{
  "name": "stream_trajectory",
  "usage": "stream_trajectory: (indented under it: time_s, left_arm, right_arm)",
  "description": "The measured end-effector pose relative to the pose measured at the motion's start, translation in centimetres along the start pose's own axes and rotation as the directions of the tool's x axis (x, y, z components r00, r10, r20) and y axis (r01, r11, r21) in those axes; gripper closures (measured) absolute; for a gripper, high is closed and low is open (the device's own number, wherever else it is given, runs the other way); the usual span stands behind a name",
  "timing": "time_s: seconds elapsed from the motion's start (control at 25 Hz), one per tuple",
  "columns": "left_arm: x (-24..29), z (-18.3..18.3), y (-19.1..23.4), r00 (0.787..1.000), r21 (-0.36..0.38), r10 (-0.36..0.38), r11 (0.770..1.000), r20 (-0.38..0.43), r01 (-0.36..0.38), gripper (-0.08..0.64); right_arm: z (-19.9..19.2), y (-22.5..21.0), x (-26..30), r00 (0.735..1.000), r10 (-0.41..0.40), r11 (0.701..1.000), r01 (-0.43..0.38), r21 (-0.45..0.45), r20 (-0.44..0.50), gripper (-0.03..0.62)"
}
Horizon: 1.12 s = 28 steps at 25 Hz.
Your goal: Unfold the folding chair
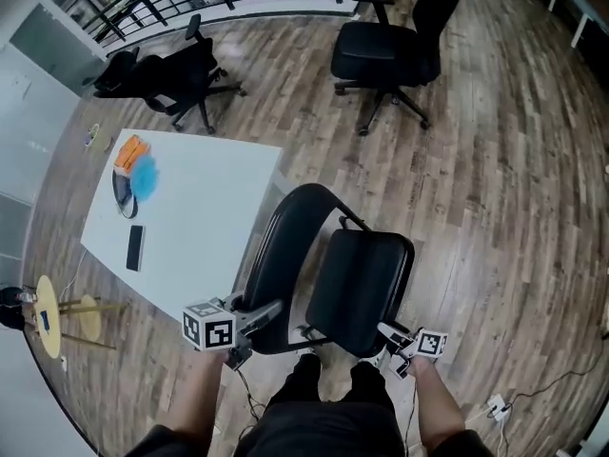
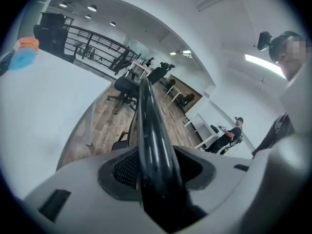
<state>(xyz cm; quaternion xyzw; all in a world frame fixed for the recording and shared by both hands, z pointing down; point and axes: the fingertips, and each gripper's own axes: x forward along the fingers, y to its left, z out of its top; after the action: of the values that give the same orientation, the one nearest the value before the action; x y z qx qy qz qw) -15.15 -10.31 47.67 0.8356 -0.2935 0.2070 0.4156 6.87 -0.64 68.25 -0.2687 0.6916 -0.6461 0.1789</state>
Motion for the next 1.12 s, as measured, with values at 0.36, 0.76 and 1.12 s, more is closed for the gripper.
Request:
stream_trajectory:
  time_s: [0.36, 0.76, 1.12]
  left_arm:
    - [-6.1, 3.1, 0.2, 0.97, -0.077, -0.182, 0.978, 0.158, 0.196, 0.342]
    - [-9.5, 4.5, 0.7, 0.936, -0.098, -0.256, 0.953, 0.241, 0.286, 0.299]
    - [-12.2, 5.4, 4.7, 0.922, -0.113, -0.275, 0.943, 0.272, 0.314, 0.29]
  right_arm:
    - [-3.1, 9.5, 11.5, 0.99, 0.142, 0.99, -0.143, -0.006, -0.023, 0.184]
    - [-6.5, 14.0, 23.3, 0.969, 0.214, 0.977, -0.215, 0.001, -0.127, 0.184]
    - [-8.5, 15.3, 30.7, 0.966, 0.21, 0.977, -0.214, -0.005, -0.151, 0.184]
